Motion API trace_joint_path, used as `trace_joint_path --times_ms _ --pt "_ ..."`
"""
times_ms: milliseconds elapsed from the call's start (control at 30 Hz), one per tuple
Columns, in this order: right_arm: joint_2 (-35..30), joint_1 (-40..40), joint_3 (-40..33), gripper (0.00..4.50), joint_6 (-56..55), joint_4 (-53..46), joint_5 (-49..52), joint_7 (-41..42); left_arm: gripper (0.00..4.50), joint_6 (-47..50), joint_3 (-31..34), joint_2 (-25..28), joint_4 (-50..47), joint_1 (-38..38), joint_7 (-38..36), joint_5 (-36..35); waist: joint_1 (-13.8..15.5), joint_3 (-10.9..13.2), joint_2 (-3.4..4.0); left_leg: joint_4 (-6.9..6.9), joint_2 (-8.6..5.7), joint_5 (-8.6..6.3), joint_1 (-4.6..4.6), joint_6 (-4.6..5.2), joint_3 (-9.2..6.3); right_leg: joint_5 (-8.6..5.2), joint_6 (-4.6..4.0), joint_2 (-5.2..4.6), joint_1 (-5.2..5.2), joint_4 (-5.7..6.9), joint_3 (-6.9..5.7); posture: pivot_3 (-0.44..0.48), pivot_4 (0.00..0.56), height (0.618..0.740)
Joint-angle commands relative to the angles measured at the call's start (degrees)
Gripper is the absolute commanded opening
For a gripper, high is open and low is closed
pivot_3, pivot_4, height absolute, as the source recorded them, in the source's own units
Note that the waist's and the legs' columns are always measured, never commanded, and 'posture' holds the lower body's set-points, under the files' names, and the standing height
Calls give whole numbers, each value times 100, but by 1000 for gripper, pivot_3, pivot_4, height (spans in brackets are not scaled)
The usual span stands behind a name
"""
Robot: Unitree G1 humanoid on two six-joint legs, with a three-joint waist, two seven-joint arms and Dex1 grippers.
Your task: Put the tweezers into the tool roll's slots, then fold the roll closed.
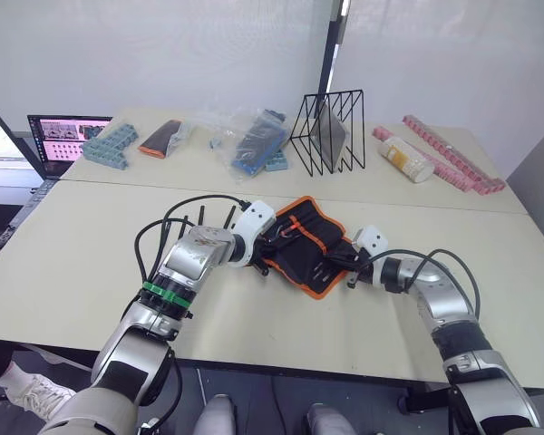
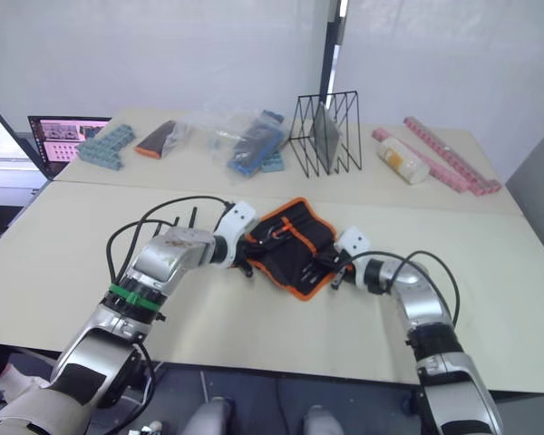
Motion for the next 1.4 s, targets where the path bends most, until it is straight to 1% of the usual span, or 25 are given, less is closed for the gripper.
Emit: trace_joint_path --times_ms 33,133,267,400,533,700,833,933,1233,1400 --pt "-53 272 228 22 291 238 -290 5 0 -41 -47 8 -105 -38 -261 17 -3 0 0 -1 0 0 0 0 0 0 0 0 0 0 0 0 150 735" --pt "-67 296 243 22 302 214 -296 27 0 -76 -115 89 -155 -61 -446 100 -7 0 1 -4 0 -1 0 1 0 0 0 0 -1 0 0 0 150 735" --pt "-71 304 238 22 324 191 -293 20 0 -187 -102 92 -26 -169 -518 201 -8 0 0 -4 0 -2 -1 3 -1 0 0 0 -1 0 0 0 150 735" --pt "-80 313 231 22 345 155 -289 9 0 -333 -31 -61 220 -319 -446 291 -3 0 0 -4 0 -2 -2 3 -1 0 0 0 -1 -3 0 0 150 735" --pt "-103 371 226 22 395 63 -276 -8 0 -615 77 -294 747 -626 -268 433 -1 0 0 -4 0 -2 -6 3 -2 0 1 0 -2 -12 0 0 150 735" --pt "-107 455 253 22 433 -51 -281 -47 0 -913 -2 -485 1245 -931 -375 544 -4 0 0 -8 0 -2 -10 4 -2 0 1 1 -3 -22 -1 0 150 735" --pt "-84 497 276 22 474 -139 -274 -76 0 -1297 -216 -824 1881 -1126 -369 813 4 0 0 -9 -2 -4 -12 6 -2 0 1 0 -3 -25 -1 0 150 735" --pt "-72 533 290 22 516 -230 -266 -94 0 -1642 -241 -1057 2454 -1322 -299 1010 6 0 0 -9 -3 -4 -13 7 -2 0 1 0 -2 -28 -1 0 150 735" --pt "-94 782 248 22 702 -630 -203 -173 0 -2790 155 -1667 4154 -1953 183 1275 14 -1 0 -9 -6 -5 -14 8 -3 -1 4 0 -1 -32 0 0 150 735" --pt "-98 905 234 22 813 -830 -181 -224 0 -2911 358 -1780 4688 -2082 215 1311 18 -1 0 -4 -9 -4 -12 7 -4 -3 11 -1 4 -33 0 0 150 735"
